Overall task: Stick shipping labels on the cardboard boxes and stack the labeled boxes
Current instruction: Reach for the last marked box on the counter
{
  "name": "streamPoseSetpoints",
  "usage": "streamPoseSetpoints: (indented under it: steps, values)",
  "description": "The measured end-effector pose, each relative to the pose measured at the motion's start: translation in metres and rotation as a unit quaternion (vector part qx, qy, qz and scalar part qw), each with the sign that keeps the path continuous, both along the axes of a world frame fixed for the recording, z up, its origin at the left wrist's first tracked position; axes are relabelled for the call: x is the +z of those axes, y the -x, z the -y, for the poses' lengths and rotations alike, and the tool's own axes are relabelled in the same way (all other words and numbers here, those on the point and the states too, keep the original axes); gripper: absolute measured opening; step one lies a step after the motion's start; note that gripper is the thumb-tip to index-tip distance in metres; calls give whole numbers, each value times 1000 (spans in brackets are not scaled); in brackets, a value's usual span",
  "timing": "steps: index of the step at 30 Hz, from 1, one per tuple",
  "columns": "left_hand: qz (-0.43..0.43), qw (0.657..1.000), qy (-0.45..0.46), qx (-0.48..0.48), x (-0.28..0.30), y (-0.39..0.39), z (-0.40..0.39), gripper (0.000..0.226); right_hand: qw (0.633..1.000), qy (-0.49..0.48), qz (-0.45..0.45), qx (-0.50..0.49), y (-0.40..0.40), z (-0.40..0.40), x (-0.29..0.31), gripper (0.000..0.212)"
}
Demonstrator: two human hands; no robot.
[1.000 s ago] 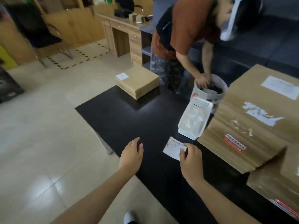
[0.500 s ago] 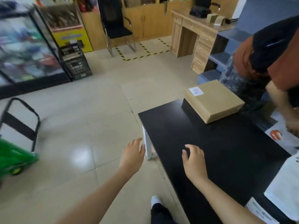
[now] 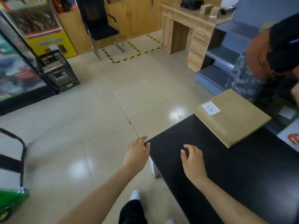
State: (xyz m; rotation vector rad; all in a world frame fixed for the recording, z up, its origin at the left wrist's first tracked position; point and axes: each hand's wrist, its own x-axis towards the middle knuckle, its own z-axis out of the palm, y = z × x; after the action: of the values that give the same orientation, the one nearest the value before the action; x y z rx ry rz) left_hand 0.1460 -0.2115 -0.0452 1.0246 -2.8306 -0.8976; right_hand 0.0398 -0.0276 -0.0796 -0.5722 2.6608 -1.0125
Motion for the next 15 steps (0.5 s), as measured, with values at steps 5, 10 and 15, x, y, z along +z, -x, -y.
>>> streamPoseSetpoints:
  steps: [5,10,15]
  values:
    - [32,991,16,-131,-3,69,49,45,995,-14,9,-98,17,37,4,40]
    - [17,968,12,-252,-3,131,55,43,980,-25,15,-195,28,46,14,43]
    - [-6,940,-25,-342,-10,186,18,42,955,-32,16,-295,42,24,14,44]
